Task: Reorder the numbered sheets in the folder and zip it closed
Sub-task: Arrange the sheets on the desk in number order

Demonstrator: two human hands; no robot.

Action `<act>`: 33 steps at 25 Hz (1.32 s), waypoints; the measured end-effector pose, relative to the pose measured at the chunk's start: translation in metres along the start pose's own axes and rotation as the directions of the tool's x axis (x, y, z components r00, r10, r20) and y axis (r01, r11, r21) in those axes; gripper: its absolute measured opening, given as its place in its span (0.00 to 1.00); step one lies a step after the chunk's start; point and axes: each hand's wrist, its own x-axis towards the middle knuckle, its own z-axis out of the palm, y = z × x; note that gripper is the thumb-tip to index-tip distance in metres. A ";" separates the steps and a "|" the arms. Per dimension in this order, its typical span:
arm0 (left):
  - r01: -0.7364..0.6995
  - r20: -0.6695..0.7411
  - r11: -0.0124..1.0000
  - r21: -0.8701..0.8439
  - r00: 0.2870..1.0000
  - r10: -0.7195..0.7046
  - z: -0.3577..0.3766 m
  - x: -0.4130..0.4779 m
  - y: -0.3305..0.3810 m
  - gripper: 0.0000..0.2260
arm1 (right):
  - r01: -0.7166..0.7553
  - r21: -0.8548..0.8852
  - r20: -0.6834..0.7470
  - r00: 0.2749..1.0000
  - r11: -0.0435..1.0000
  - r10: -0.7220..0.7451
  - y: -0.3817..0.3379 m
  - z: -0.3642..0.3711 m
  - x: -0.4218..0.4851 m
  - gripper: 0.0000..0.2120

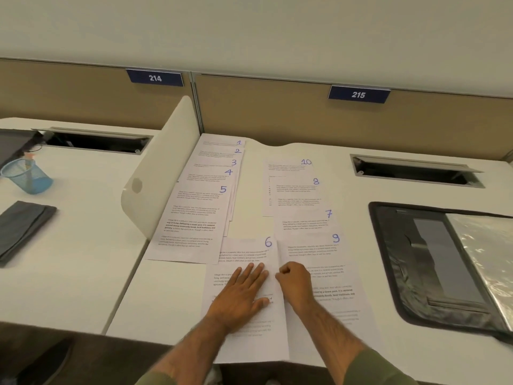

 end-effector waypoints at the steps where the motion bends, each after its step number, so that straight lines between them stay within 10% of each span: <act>1: 0.057 -0.016 0.997 -0.043 0.998 -0.058 -0.001 0.000 0.004 0.30 | -0.004 0.015 -0.024 1.000 1.000 0.005 0.002 -0.008 -0.001 0.05; 7: 0.291 -0.233 0.806 -0.516 0.858 -0.459 -0.016 0.003 0.020 0.23 | 0.091 0.181 -0.095 0.993 0.979 -0.074 0.009 -0.089 0.002 0.05; 12: 0.245 -0.067 0.359 -0.901 0.739 -0.671 -0.051 0.019 0.012 0.21 | 0.121 0.438 -0.106 0.991 0.891 -0.082 -0.002 -0.137 -0.001 0.04; 16: 0.248 -0.138 0.432 -0.867 0.713 -0.687 -0.084 0.012 -0.006 0.10 | 0.070 0.535 -0.024 0.997 0.842 -0.068 -0.028 -0.107 0.009 0.04; 23: 0.360 -0.169 0.443 -0.821 0.588 -0.791 -0.114 -0.020 -0.091 0.13 | -0.044 0.581 0.125 0.992 0.813 -0.035 -0.091 0.002 0.023 0.06; 33: 0.481 -0.090 0.435 -0.762 0.586 -0.806 -0.110 -0.029 -0.185 0.15 | -0.080 0.407 0.077 0.996 0.910 0.053 -0.133 0.093 0.060 0.03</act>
